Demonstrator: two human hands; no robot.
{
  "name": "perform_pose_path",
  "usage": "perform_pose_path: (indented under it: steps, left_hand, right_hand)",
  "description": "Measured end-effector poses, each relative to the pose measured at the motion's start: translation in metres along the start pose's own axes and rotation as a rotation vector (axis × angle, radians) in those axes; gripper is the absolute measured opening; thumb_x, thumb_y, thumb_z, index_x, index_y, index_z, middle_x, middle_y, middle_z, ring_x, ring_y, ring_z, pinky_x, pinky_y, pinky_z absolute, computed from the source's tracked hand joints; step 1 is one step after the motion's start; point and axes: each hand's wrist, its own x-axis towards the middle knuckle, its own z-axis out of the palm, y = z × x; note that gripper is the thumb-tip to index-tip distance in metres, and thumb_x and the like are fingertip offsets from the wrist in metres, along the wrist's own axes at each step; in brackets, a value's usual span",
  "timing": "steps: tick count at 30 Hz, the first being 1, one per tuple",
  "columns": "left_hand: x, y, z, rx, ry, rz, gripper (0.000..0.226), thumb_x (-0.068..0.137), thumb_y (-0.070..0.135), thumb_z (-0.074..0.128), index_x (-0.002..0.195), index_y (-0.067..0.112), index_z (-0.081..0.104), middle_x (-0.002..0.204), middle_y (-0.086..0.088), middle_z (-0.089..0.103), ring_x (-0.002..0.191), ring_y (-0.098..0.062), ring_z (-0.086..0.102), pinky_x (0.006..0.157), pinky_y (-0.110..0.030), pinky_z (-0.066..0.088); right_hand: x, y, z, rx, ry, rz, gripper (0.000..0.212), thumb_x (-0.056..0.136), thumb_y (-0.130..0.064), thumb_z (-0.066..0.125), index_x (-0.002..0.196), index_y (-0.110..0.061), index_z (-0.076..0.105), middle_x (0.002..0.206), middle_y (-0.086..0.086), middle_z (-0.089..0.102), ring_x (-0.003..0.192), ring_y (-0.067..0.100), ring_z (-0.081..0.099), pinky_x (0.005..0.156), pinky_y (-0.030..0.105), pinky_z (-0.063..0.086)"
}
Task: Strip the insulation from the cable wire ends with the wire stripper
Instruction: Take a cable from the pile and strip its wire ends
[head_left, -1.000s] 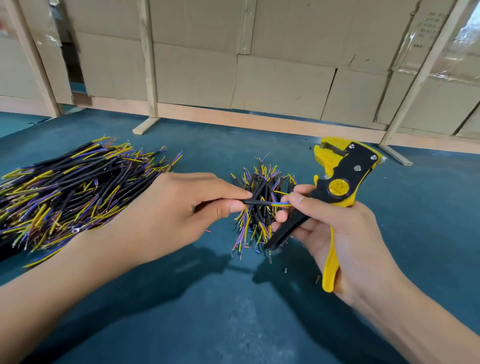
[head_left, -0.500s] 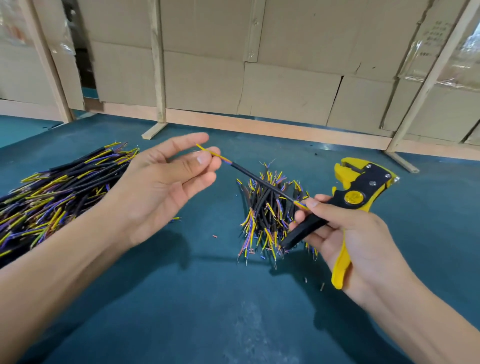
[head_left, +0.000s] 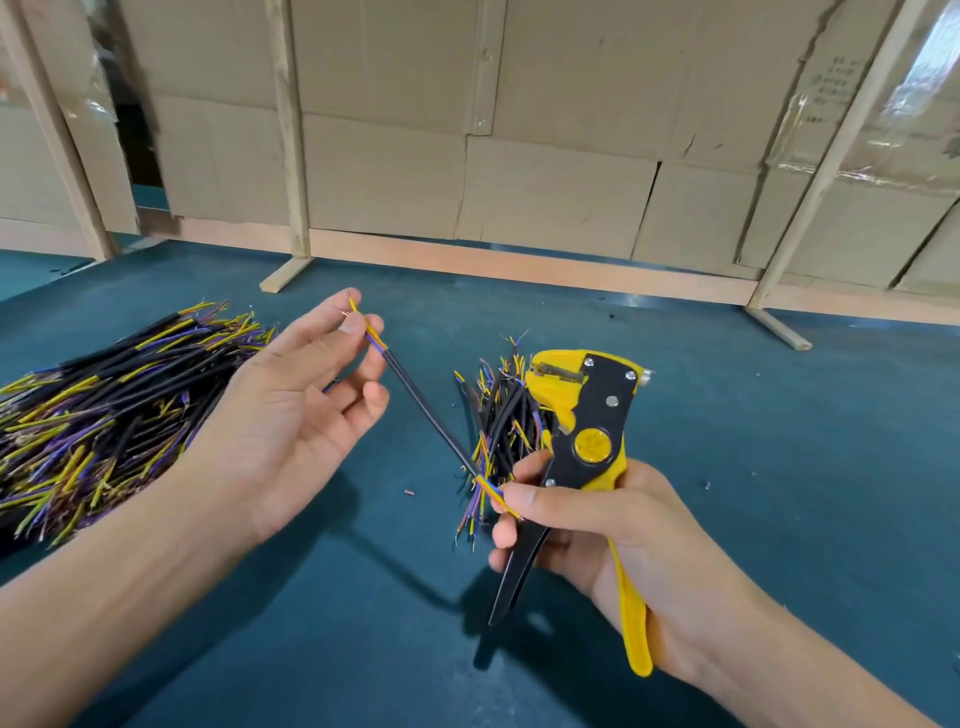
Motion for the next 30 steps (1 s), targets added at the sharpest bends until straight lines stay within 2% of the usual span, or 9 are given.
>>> perform_pose_path:
  steps: [8,13,19,30]
  left_hand:
    - [0.0004,-0.0044,0.002,-0.041,0.037,-0.042,0.034,0.083,0.017,0.071,0.116,0.02,0.066,0.095,0.004,0.069,0.071,-0.008,0.061,0.063,-0.019,0.05]
    - [-0.0005,-0.006,0.0031,-0.064,0.031,-0.069,0.028,0.08,0.016,0.071,0.108,0.018,0.07,0.095,0.005,0.07,0.072,-0.006,0.062,0.061,-0.018,0.05]
    - [-0.0007,-0.0067,0.0041,-0.073,0.053,-0.076,0.027,0.08,0.017,0.071,0.108,0.018,0.07,0.094,0.004,0.071,0.071,-0.008,0.062,0.06,-0.018,0.05]
    - [-0.0017,-0.0085,0.0036,-0.077,0.049,-0.079,0.024,0.081,0.017,0.072,0.105,0.02,0.07,0.092,0.003,0.07,0.071,-0.009,0.061,0.061,-0.019,0.05]
  right_hand:
    - [0.0023,0.0012,-0.0015,0.009,0.02,-0.024,0.02,0.071,0.005,0.076,0.09,0.002,0.069,0.075,0.022,0.059,0.063,0.036,0.062,0.067,0.046,0.059]
    - [0.0031,0.0016,-0.0017,0.011,0.037,-0.035,0.021,0.07,0.004,0.076,0.091,0.003,0.069,0.074,0.022,0.06,0.063,0.036,0.062,0.067,0.046,0.059]
    - [0.003,0.0025,-0.002,0.02,0.035,-0.029,0.025,0.072,0.007,0.076,0.096,0.005,0.066,0.075,0.022,0.059,0.062,0.036,0.062,0.067,0.046,0.059]
    - [0.0031,0.0032,-0.0015,0.011,0.039,-0.025,0.025,0.07,0.005,0.075,0.093,0.004,0.066,0.075,0.022,0.059,0.062,0.037,0.062,0.066,0.045,0.059]
